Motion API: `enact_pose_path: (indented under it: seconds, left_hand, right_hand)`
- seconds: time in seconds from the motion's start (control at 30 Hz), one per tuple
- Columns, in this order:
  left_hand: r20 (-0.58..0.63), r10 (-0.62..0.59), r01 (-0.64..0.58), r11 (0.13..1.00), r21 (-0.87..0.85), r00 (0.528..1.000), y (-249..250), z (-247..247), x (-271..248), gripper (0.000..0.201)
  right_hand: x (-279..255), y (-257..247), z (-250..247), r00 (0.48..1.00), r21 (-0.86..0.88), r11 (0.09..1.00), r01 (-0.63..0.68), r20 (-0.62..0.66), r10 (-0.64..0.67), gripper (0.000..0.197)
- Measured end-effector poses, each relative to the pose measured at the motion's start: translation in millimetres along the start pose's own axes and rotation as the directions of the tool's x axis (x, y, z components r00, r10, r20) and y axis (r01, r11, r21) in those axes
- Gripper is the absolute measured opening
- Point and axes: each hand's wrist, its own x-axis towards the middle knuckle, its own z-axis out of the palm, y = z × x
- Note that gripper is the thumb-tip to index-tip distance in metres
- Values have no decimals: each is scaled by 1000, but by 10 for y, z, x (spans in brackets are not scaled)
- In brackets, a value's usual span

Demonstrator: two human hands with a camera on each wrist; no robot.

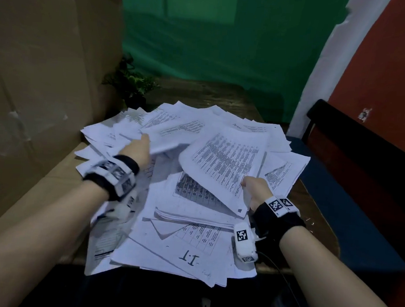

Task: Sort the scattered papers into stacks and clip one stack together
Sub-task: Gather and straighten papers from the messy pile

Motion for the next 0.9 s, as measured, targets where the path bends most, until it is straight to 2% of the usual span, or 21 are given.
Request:
enact_pose_path:
  seconds: [0.1,0.13,0.2,0.23,0.27,0.33,0.37,0.4,0.43,0.47,0.53,0.63,0.7,0.77,0.8,0.83,0.9]
  left_hand:
    - [31,75,-75,997,18,997,-210,-373,103,30]
    - [-6,69,-69,997,37,998,-257,-503,105,27]
    - [-181,-43,36,999,-41,982,-315,-800,75,27]
    - [-295,-115,83,989,-120,949,-324,-955,52,27]
    - [-420,-155,80,978,-191,894,-308,-1083,16,27]
    - [-600,-167,-39,948,-315,782,-214,-1285,-97,27]
    - [-644,-175,-107,921,-375,745,-149,-1344,-156,25]
    - [-652,-194,-162,881,-444,733,-85,-1358,-186,20]
    - [-615,-215,-206,816,-540,759,-31,-1342,-199,13]
    - [-550,-227,-244,718,-652,804,17,-1298,-206,10]
    - [-390,-251,-236,479,-845,886,116,-1121,-204,16]
    - [-123,-223,-66,245,-967,967,292,-759,-220,20]
    - [66,-212,92,119,-989,975,389,-484,-253,17]
    - [202,-224,231,115,-966,954,390,-195,-240,8]
    - [239,-225,276,150,-950,945,373,-46,-216,19]
    - [258,-217,299,184,-936,941,356,85,-205,24]
    - [270,-212,318,241,-917,939,386,250,-289,11]
  right_hand:
    - [-61,-56,-4,999,-29,999,35,42,-34,28]
    - [-54,-58,3,998,-38,998,43,54,-41,25]
    - [-70,-59,25,995,-42,999,26,93,-22,13]
    - [-97,-63,44,993,-71,997,25,116,-17,13]
    - [-85,-42,66,991,-118,992,34,136,-18,14]
    - [-71,-26,97,990,-201,979,48,138,-20,20]
    - [-98,-37,106,991,-218,975,49,132,-21,21]
    - [-104,-34,108,992,-231,971,59,126,-30,22]
    - [-118,-36,110,993,-254,966,55,119,-26,22]
    - [-113,-26,110,993,-268,962,59,115,-29,22]
    - [-142,-20,98,993,-275,959,61,115,-30,23]
    - [-151,-2,71,993,-258,964,70,114,-42,13]
    - [-156,14,62,992,-238,968,81,110,-56,7]
    - [-135,46,59,993,-222,972,81,101,-60,7]
    - [-139,54,62,994,-215,974,76,95,-57,9]
    - [-144,57,63,995,-213,975,66,86,-49,10]
    - [-163,58,53,998,-223,974,38,49,-28,18]
